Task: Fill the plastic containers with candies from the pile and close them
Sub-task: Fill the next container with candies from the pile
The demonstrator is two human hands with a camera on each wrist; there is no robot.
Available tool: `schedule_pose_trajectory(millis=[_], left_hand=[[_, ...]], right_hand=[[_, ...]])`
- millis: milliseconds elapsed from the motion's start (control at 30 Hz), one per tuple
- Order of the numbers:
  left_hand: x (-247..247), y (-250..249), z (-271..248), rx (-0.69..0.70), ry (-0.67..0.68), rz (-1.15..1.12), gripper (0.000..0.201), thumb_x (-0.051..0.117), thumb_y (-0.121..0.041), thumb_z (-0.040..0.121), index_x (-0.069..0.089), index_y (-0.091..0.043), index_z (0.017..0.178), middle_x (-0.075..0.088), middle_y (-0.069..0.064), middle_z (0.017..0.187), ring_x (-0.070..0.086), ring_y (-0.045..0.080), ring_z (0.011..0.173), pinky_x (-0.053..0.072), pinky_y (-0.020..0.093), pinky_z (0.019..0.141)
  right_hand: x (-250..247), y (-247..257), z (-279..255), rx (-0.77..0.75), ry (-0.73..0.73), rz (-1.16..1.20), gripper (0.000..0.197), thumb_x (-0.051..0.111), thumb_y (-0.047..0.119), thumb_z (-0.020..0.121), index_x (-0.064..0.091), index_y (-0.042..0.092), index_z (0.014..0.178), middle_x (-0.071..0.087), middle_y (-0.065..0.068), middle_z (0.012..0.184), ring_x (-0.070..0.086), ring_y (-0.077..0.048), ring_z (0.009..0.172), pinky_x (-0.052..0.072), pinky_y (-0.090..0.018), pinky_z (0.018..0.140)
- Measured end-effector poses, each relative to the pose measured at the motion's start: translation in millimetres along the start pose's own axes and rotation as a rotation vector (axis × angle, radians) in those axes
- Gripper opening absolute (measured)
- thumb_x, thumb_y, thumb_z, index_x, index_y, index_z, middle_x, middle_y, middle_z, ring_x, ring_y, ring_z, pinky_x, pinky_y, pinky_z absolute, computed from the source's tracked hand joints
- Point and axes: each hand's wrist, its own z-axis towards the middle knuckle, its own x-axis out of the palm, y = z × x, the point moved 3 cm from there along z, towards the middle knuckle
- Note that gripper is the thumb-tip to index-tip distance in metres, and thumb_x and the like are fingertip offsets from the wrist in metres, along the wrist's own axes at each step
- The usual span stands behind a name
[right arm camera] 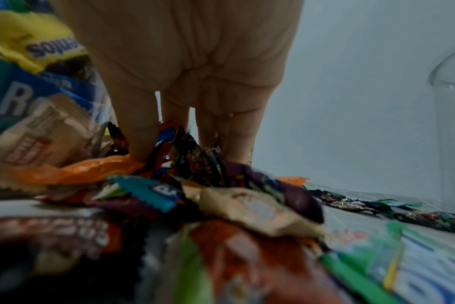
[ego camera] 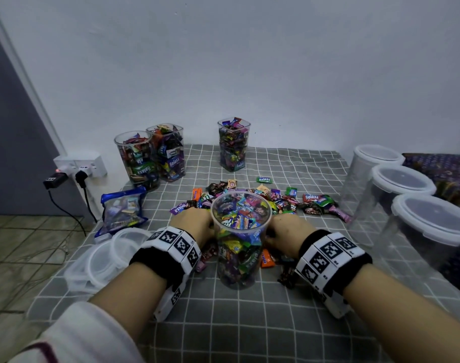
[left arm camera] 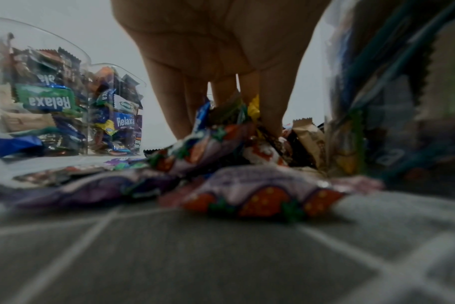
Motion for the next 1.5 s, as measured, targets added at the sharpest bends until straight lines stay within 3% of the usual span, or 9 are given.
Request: schedule_pose_trajectory(millis=[100, 233, 467, 800, 1000, 1133, 1267, 1400, 1500], left_hand=[[0.2, 0.4, -0.6, 0.023, -0.024, 0.027, 0.033, 0.048, -0.038, 0.093, 0.064, -0.019, 0.114, 0.063, 0.007, 0.116, 0.057, 0.028, 0.108, 0.045, 0.038, 0.096], [-6.3, -1.8, -5.7, -0.026, -0.064, -0.034, 0.031, 0.051, -0.036, 0.092, 0.067, -0.016, 0.110, 0.064, 0.011, 0.112, 0.057, 0.030, 0.105, 0.046, 0.040, 0.094], [-14.0, -6.5, -13.5, -0.032, -0.106, 0.045, 0.032, 0.046, -0.032, 0.095, 0.061, -0.015, 0.117, 0.061, 0.012, 0.118, 0.055, 0.031, 0.110, 0.044, 0.034, 0.087], [-14.6, -4.2, -13.0, 0.036, -0.149, 0.065, 0.030, 0.048, -0.034, 0.093, 0.061, -0.020, 0.116, 0.063, 0.009, 0.116, 0.057, 0.030, 0.107, 0.045, 0.034, 0.084], [-12.9, -0.3, -9.7, 0.055, -0.158, 0.061, 0.031, 0.046, -0.037, 0.093, 0.061, -0.028, 0.119, 0.064, 0.005, 0.115, 0.058, 0.028, 0.106, 0.046, 0.035, 0.085], [-13.6, -0.7, -10.7, 0.053, -0.169, 0.029, 0.030, 0.047, -0.038, 0.093, 0.061, -0.029, 0.118, 0.064, 0.005, 0.114, 0.058, 0.027, 0.106, 0.046, 0.035, 0.085], [-15.0, -1.3, -13.4, 0.069, -0.186, -0.015, 0.030, 0.050, -0.037, 0.092, 0.063, -0.027, 0.117, 0.065, 0.004, 0.113, 0.058, 0.026, 0.106, 0.045, 0.033, 0.085], [-16.4, -1.7, -15.9, 0.059, -0.196, -0.044, 0.029, 0.050, -0.037, 0.092, 0.063, -0.028, 0.116, 0.065, 0.004, 0.113, 0.058, 0.027, 0.106, 0.045, 0.034, 0.084], [-17.8, -3.1, -17.8, 0.041, -0.200, -0.050, 0.028, 0.049, -0.034, 0.092, 0.064, -0.025, 0.114, 0.065, 0.006, 0.112, 0.058, 0.028, 0.105, 0.045, 0.035, 0.083]], right_hand=[[0.3, -1.3, 0.3, -0.002, -0.011, 0.000, 0.029, 0.048, 0.025, 0.096, 0.058, 0.019, 0.123, 0.061, -0.005, 0.122, 0.055, -0.020, 0.112, 0.044, -0.029, 0.092], [-0.4, -2.9, 0.9, 0.004, -0.031, 0.008, 0.029, 0.047, 0.023, 0.097, 0.059, 0.017, 0.122, 0.061, -0.006, 0.122, 0.055, -0.020, 0.112, 0.044, -0.030, 0.094], [0.0, -4.2, 2.1, -0.001, -0.084, 0.019, 0.030, 0.046, 0.020, 0.096, 0.059, 0.017, 0.122, 0.061, -0.006, 0.123, 0.054, -0.021, 0.114, 0.042, -0.028, 0.093], [2.7, -11.8, 4.6, 0.011, -0.149, 0.071, 0.029, 0.050, 0.017, 0.093, 0.062, 0.019, 0.120, 0.064, -0.005, 0.119, 0.057, -0.022, 0.110, 0.046, -0.032, 0.095], [-6.3, -24.3, -0.3, -0.003, -0.340, 0.153, 0.031, 0.053, 0.017, 0.092, 0.062, 0.020, 0.122, 0.065, -0.002, 0.118, 0.058, -0.021, 0.110, 0.042, -0.027, 0.091], [-24.4, -23.9, -12.4, -0.019, -0.552, 0.349, 0.027, 0.059, 0.015, 0.090, 0.067, 0.017, 0.116, 0.068, -0.004, 0.112, 0.061, -0.022, 0.103, 0.046, -0.032, 0.092], [-48.1, -6.4, -26.4, -0.151, -0.731, 0.495, 0.023, 0.063, 0.012, 0.088, 0.069, 0.013, 0.111, 0.070, -0.003, 0.106, 0.063, -0.016, 0.097, 0.050, -0.032, 0.090], [-56.8, 15.1, -34.7, -0.262, -0.771, 0.558, 0.024, 0.065, 0.009, 0.086, 0.070, 0.013, 0.109, 0.070, 0.001, 0.103, 0.062, -0.007, 0.093, 0.048, -0.021, 0.087], [-52.3, 29.0, -34.1, -0.318, -0.742, 0.524, 0.028, 0.060, 0.019, 0.082, 0.070, 0.013, 0.108, 0.070, 0.002, 0.102, 0.060, -0.005, 0.091, 0.045, -0.018, 0.086]])
